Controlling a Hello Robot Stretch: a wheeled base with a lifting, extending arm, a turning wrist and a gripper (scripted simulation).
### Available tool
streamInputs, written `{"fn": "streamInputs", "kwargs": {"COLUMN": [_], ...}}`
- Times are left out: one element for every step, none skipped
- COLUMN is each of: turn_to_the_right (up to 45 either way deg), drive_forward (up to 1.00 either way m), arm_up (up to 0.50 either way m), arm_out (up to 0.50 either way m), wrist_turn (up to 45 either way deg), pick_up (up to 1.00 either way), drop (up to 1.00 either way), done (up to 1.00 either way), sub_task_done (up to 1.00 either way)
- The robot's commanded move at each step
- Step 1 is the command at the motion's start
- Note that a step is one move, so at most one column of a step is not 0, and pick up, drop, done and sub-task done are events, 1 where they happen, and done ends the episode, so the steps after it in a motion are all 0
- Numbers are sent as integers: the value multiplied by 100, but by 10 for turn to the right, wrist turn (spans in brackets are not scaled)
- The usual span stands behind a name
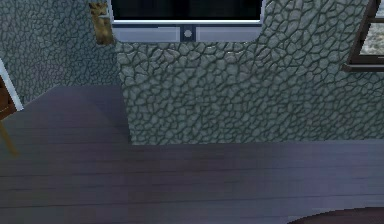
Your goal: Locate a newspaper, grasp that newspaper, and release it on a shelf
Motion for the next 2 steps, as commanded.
{"fn": "streamInputs", "kwargs": {"turn_to_the_right": [0,0], "drive_forward": [0,0], "arm_up": [0,-30], "arm_out": [0,0], "wrist_turn": [300,0], "pick_up": [0,0], "drop": [0,0], "done": [0,0], "sub_task_done": [0,0]}}
